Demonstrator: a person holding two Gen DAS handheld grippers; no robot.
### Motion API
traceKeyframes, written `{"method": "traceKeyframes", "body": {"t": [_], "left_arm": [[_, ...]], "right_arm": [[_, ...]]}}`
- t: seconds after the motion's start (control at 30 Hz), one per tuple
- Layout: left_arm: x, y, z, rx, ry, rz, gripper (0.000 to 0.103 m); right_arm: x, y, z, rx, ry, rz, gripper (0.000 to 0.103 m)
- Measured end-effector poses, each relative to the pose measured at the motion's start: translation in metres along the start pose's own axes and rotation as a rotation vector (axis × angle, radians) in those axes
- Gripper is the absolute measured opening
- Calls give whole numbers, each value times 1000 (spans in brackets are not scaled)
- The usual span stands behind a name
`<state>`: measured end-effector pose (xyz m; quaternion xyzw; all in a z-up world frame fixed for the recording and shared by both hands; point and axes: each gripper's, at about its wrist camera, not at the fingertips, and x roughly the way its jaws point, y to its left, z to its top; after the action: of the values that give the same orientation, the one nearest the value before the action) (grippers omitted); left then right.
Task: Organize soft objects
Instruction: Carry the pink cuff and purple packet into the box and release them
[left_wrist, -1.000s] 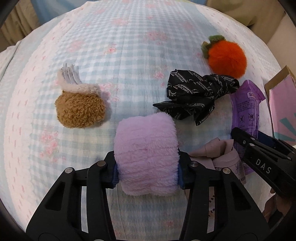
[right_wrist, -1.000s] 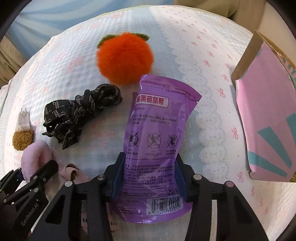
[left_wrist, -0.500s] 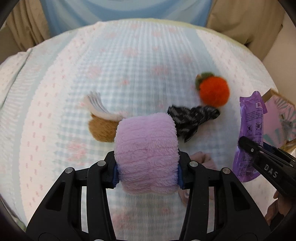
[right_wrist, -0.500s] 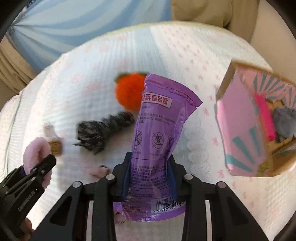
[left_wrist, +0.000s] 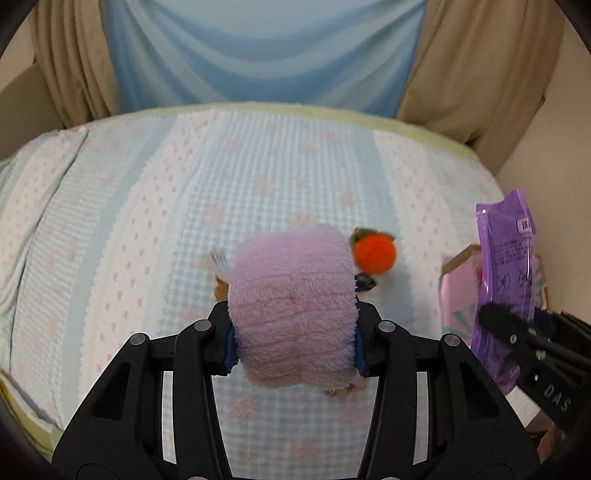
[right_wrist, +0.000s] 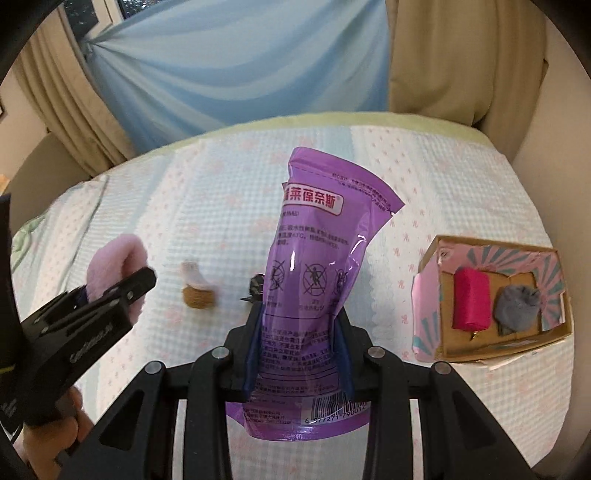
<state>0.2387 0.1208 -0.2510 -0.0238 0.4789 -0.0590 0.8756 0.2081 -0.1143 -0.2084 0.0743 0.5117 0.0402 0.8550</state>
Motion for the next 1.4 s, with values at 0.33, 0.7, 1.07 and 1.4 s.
{"method": "traceKeyframes", "body": {"t": [0.33, 0.7, 1.07, 1.4], "left_arm": [[-69, -40, 16, 0, -83, 18, 42], [-113, -148, 19, -55, -155, 54, 42], [-64, -289, 12, -20, -102, -64, 42], [51, -380, -7, 150, 118, -103, 42]], "right_arm": [[-53, -36, 2, -14, -44, 66, 32], [-116, -158, 13, -63, -118, 86, 32], [-110, -293, 14, 44, -52, -30, 32], [-16, -371, -3, 312, 162, 8, 32]]}}
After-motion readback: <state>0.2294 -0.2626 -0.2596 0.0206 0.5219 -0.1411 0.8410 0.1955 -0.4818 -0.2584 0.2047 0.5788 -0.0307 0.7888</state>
